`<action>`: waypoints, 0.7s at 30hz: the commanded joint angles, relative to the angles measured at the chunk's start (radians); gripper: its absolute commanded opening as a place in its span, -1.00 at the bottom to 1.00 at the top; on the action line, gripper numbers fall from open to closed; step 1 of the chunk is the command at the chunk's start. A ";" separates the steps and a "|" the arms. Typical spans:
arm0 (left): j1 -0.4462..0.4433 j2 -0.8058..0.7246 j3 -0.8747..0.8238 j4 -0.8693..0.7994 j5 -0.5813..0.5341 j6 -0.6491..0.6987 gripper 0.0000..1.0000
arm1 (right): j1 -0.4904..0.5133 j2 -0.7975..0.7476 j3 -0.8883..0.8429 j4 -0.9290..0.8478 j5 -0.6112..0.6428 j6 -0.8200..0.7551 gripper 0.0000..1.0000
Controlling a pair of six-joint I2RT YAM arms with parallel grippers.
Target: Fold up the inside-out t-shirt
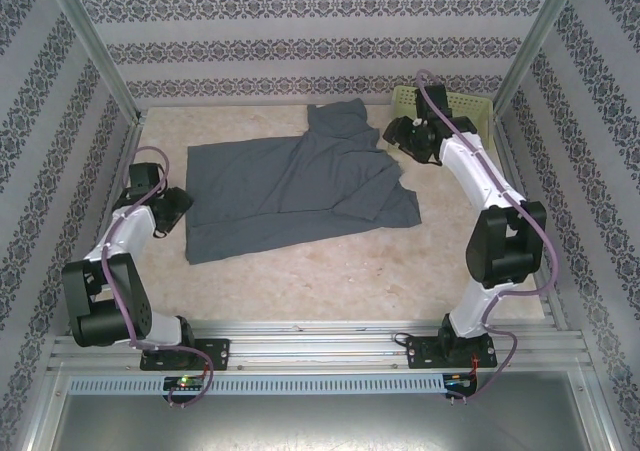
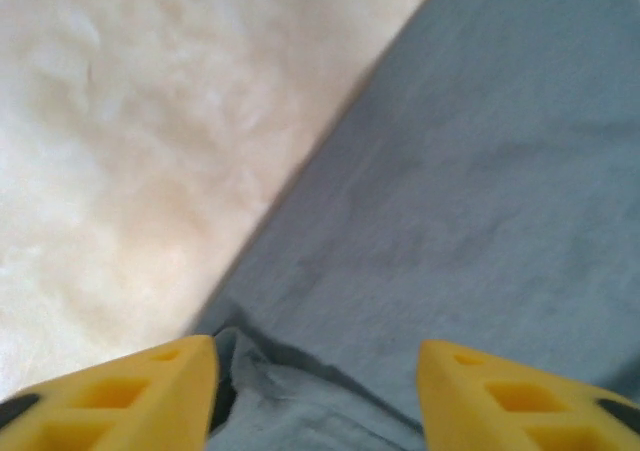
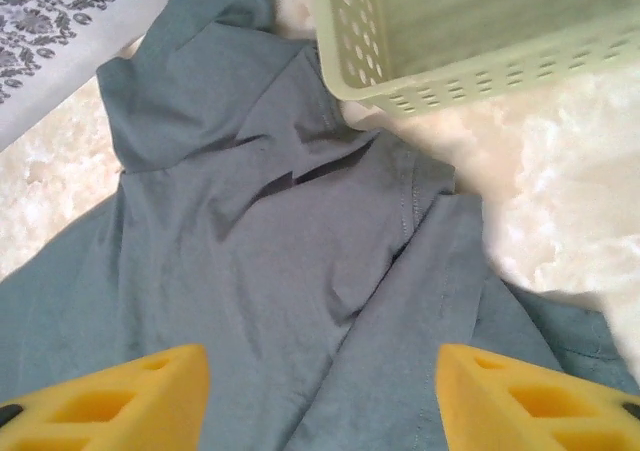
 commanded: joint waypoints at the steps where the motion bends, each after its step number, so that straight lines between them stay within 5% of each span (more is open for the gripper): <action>1: -0.032 -0.129 -0.003 -0.075 -0.038 0.022 0.22 | 0.017 -0.066 -0.018 -0.092 0.047 -0.081 0.24; 10: -0.295 -0.216 -0.154 -0.037 0.047 0.008 0.17 | 0.047 -0.287 -0.486 0.070 -0.038 -0.049 0.14; 21: -0.283 0.015 -0.209 0.084 0.081 0.039 0.24 | 0.013 -0.066 -0.540 0.148 -0.073 0.018 0.11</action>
